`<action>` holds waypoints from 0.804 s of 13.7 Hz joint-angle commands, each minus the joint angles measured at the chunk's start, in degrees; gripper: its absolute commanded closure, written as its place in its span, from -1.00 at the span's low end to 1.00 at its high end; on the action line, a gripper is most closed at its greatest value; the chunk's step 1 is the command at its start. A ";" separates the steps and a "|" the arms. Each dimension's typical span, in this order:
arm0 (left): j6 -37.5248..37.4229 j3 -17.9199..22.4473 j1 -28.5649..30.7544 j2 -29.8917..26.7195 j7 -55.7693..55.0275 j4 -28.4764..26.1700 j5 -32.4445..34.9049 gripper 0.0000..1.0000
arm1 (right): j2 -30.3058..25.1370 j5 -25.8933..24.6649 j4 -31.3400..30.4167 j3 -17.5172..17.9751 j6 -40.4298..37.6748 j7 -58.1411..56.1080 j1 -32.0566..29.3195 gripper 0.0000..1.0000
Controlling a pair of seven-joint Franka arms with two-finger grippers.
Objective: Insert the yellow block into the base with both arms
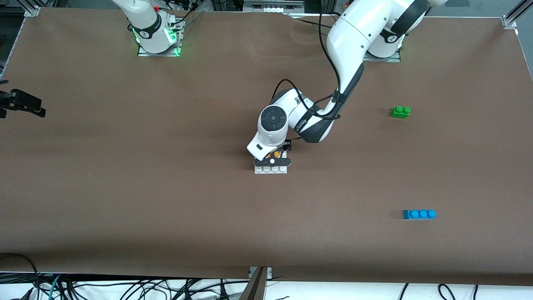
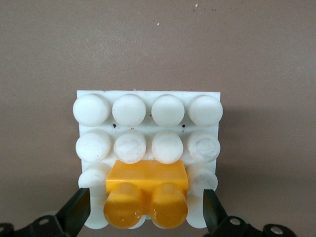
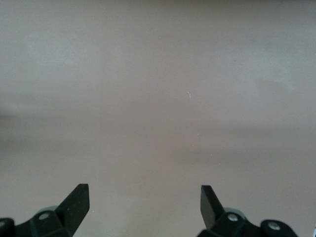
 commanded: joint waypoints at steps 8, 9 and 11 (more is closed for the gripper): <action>-11.17 0.14 2.51 -8.32 0.58 1.30 0.60 -1.00 | -0.36 -0.62 -0.57 0.82 0.58 -0.56 -0.77 -1.00; -12.66 0.23 2.60 -9.98 0.58 1.22 0.60 -1.00 | -0.36 -0.62 -0.48 0.73 0.58 -0.56 -0.77 -1.00; -17.31 0.14 4.26 -13.85 0.76 1.13 0.51 -1.00 | -0.36 -0.62 -0.48 0.73 0.58 -0.56 -0.77 -1.00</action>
